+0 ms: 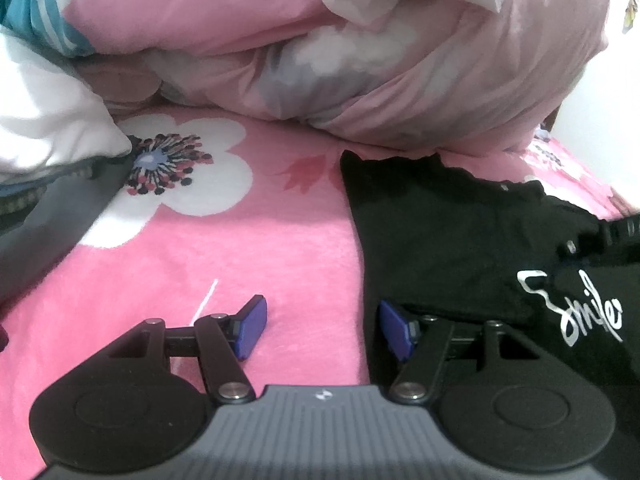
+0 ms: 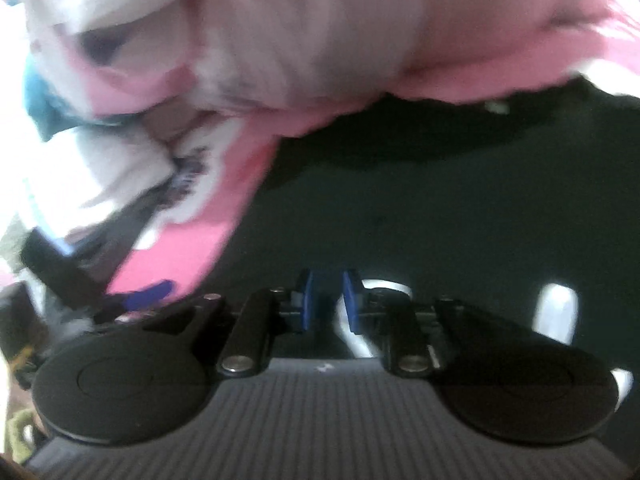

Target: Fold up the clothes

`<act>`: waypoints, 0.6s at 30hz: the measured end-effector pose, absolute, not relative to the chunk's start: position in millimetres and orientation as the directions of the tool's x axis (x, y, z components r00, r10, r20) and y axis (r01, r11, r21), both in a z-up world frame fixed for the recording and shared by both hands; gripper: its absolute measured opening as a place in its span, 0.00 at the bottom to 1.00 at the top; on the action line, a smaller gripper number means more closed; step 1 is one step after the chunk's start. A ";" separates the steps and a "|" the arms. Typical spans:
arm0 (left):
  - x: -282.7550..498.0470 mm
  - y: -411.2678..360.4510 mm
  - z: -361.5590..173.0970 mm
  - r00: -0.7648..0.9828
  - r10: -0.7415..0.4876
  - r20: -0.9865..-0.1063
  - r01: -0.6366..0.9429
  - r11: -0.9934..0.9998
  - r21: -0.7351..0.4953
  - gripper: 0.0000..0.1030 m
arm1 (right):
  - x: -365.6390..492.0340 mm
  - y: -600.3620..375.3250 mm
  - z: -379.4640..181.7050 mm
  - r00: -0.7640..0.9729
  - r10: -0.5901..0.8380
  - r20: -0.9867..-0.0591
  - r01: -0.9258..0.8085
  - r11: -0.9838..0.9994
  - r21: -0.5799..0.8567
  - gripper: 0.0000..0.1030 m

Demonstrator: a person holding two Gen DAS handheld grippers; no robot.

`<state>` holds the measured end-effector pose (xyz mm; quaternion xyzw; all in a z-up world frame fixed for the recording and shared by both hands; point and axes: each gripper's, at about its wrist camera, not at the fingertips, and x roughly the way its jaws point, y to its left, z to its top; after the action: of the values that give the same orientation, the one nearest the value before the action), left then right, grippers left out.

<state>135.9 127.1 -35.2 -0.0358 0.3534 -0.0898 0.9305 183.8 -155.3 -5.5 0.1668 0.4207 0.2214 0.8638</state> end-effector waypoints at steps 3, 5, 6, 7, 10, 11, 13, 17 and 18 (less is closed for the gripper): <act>132.0 127.3 -34.2 0.739 -0.184 -0.648 0.138 0.983 -0.121 0.62 | 197.0 -130.1 -11.0 0.525 0.571 -0.630 -0.269 0.815 0.514 0.16; 130.2 130.6 -32.1 0.742 -0.181 -0.645 0.129 0.983 -0.127 0.62 | 187.4 -136.4 -19.9 0.503 0.580 -0.641 -0.243 0.807 0.539 0.16; 129.7 132.4 -31.0 0.744 -0.179 -0.644 0.124 0.984 -0.131 0.62 | 182.5 -139.5 -24.3 0.491 0.584 -0.646 -0.230 0.803 0.551 0.15; 129.7 134.5 -30.0 0.744 -0.180 -0.644 0.119 0.983 -0.137 0.62 | 177.7 -142.6 -28.7 0.480 0.588 -0.651 -0.216 0.798 0.562 0.14; 130.1 139.5 -27.8 0.740 -0.185 -0.646 0.107 0.982 -0.158 0.62 | 159.4 -151.9 -30.7 0.464 0.580 -0.669 -0.188 0.803 0.566 0.14; 130.2 139.9 -27.5 0.743 -0.174 -0.646 0.099 0.984 -0.150 0.62 | 154.7 -150.6 -24.4 0.472 0.577 -0.667 -0.210 0.808 0.551 0.16; 130.4 139.6 -27.7 0.751 -0.145 -0.645 0.084 0.989 -0.124 0.62 | 147.1 -146.3 -11.3 0.488 0.573 -0.658 -0.260 0.815 0.517 0.16; 131.6 135.5 -31.8 0.755 -0.099 -0.648 0.070 0.995 -0.071 0.62 | 160.1 -95.9 -3.4 0.538 0.543 -0.644 -0.423 0.835 0.351 0.16; 131.4 133.6 -32.3 0.757 -0.090 -0.647 0.071 0.996 -0.055 0.62 | 163.8 -82.2 -2.7 0.552 0.534 -0.641 -0.458 0.836 0.302 0.16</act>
<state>131.4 133.6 -32.3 -0.0137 0.3456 -0.0430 0.9373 163.8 -82.2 -2.7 0.0499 0.3803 0.2821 0.8794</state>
